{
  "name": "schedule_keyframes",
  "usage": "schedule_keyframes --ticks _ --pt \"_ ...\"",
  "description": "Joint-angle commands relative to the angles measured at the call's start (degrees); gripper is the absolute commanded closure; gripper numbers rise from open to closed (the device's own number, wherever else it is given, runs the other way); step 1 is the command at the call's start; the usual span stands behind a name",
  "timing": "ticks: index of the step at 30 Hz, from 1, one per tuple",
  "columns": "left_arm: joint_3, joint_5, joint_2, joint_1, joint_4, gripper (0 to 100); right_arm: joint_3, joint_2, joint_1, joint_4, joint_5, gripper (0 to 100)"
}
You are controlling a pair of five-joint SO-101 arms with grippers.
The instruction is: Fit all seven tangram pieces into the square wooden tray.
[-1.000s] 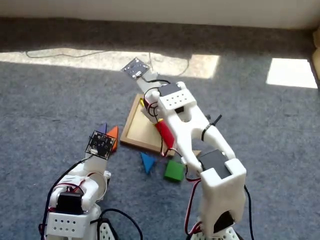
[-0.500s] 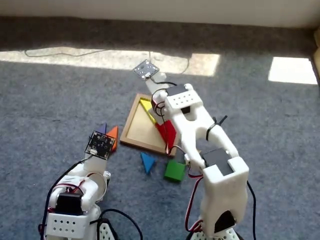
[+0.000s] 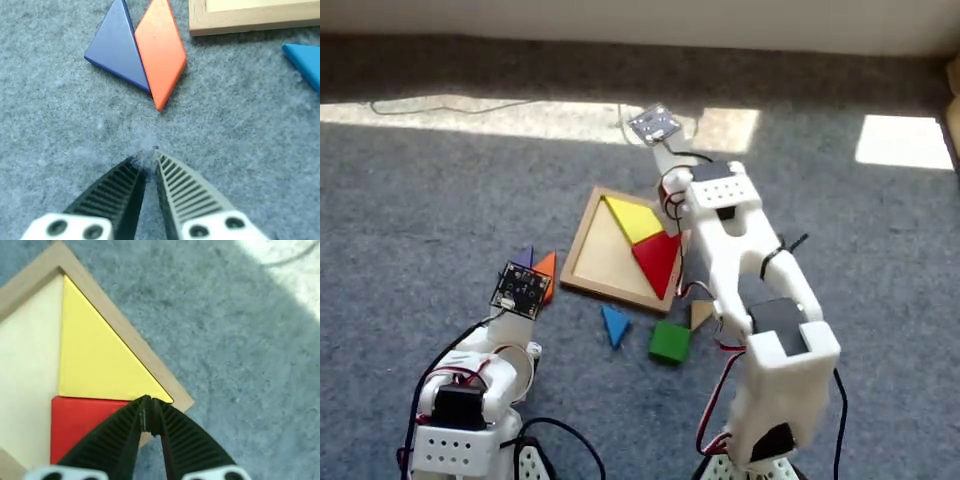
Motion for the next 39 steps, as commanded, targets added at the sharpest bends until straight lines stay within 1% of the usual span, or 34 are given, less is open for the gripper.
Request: schedule_keyframes --ticks 1,3,10,12,14,17,22,24,27,29,31,32,39 --pt "1.2 0.4 -1.9 -0.7 0.1 99 0.0 -10.7 0.2 4.4 -0.6 99.3" --pt "1.2 0.4 -1.9 -0.7 0.1 99 0.0 -14.4 -0.5 8.3 -0.6 99.3" --pt "1.2 0.4 -1.9 -0.7 0.1 99 0.1 -23.2 -2.4 27.5 -0.6 99.2" --pt "1.2 0.4 -1.9 -0.7 0.1 99 2.2 -25.2 -2.5 30.3 -0.6 99.2" --pt "1.2 0.4 -1.9 -0.7 0.1 99 5.7 -27.6 -2.5 31.0 -0.6 99.2" --pt "1.2 0.4 -1.9 -0.7 0.1 99 13.6 -32.7 -3.0 29.7 -0.3 99.2" --pt "1.2 0.4 -1.9 -0.7 0.1 99 28.4 -44.6 -8.6 24.3 -0.3 98.8" --pt "1.2 0.4 -1.9 -0.7 0.1 99 33.1 -48.5 -11.4 23.0 -0.5 94.3" --pt "1.2 0.4 -1.9 -0.7 0.1 99 39.3 -51.8 -14.9 21.1 -0.6 80.9" --pt "1.2 0.4 -1.9 -0.7 0.1 99 42.7 -51.7 -16.6 19.6 -0.6 70.9" --pt "1.2 0.4 -1.9 -0.7 0.1 99 45.7 -50.8 -18.2 17.0 -0.6 64.5" --pt "1.2 0.4 -1.9 -0.7 0.1 99 47.2 -50.1 -19.0 15.3 -0.6 63.3" --pt "1.2 0.4 -1.9 -0.7 0.1 99 53.5 -42.6 -25.8 3.6 -0.6 63.3"
